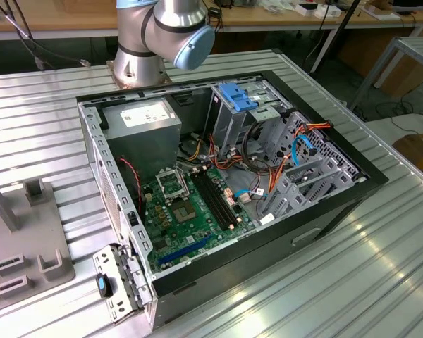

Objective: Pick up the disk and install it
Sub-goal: 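Pick up the disk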

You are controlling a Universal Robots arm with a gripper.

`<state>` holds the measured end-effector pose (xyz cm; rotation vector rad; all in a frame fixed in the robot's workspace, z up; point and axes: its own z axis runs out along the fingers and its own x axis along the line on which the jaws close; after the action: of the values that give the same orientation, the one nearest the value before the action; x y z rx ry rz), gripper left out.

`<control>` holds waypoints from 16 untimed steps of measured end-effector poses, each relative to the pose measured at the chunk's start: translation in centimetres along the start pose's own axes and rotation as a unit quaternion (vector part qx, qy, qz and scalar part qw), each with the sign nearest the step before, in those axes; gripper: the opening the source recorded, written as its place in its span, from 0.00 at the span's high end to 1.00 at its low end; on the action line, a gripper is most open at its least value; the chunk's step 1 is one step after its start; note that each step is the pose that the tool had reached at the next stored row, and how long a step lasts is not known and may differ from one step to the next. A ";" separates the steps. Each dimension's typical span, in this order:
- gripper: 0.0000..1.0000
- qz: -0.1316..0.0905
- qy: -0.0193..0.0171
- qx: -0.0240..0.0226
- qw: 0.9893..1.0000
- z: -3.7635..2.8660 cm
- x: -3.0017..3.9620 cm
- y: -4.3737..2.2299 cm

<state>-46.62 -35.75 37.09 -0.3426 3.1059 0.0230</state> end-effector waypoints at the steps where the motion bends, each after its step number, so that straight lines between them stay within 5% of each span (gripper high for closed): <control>1: 0.89 -0.017 0.000 0.000 1.000 0.00 0.00 0.00; 4: 0.89 -0.052 0.001 -0.001 0.999 0.00 0.00 0.00; 7: 0.89 -0.104 0.001 -0.002 0.995 0.00 0.00 0.00; 10: 0.89 -0.134 0.002 -0.002 0.991 0.01 0.00 0.00; 11: 0.89 -0.148 0.002 -0.003 0.989 0.01 0.00 0.00; 12: 0.89 -0.170 0.002 -0.003 0.985 0.02 0.00 0.00; 14: 0.89 -0.189 0.002 -0.003 0.982 0.03 0.00 0.00; 16: 0.89 -0.217 0.003 -0.004 0.976 0.04 0.00 0.00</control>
<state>-46.62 -35.75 37.05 -1.0108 2.9605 0.0282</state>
